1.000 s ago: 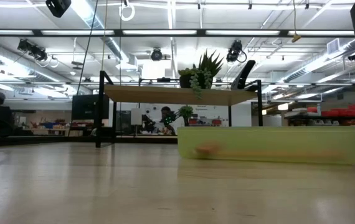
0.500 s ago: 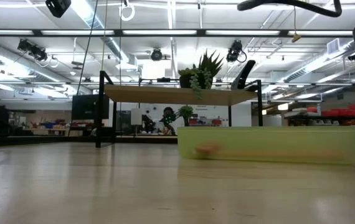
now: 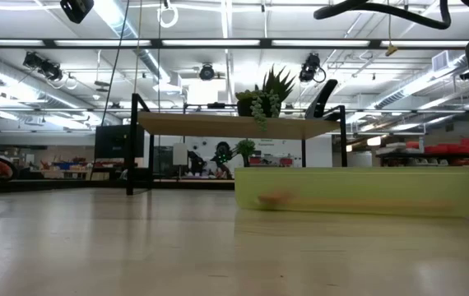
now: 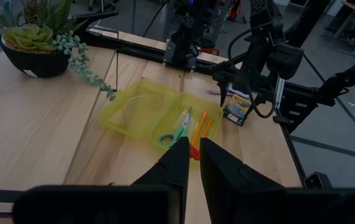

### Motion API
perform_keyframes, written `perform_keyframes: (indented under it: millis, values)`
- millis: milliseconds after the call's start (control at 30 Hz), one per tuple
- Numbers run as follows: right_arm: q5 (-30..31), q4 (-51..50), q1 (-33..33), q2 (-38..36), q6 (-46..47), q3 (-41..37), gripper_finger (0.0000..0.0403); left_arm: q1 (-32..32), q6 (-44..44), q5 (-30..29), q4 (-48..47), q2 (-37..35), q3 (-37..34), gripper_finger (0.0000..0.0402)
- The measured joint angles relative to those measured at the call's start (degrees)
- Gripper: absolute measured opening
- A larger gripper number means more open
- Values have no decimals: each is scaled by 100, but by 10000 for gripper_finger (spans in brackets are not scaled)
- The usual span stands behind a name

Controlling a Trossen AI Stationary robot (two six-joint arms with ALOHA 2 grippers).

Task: Pack school essentials
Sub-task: Put the yellow crayon box into the yellow supply box

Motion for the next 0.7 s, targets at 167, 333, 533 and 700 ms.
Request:
perform_keyframes:
  millis: [167, 333, 533, 700]
  values:
    - [-117, -34, 0, 4, -16, -7, 373, 1, 9, 0, 0, 0, 1, 41]
    - [-220, -135, 2, 9, -80, 54, 364, 1, 28, -2, 0, 0, 0, 41]
    - [-263, -283, 7, 19, -334, 198, 354, 0, 82, -2, 0, 0, 2, 45]
    - [-345, -440, -26, -144, -351, 208, 352, 0, 111, -2, 0, 0, 0, 39]
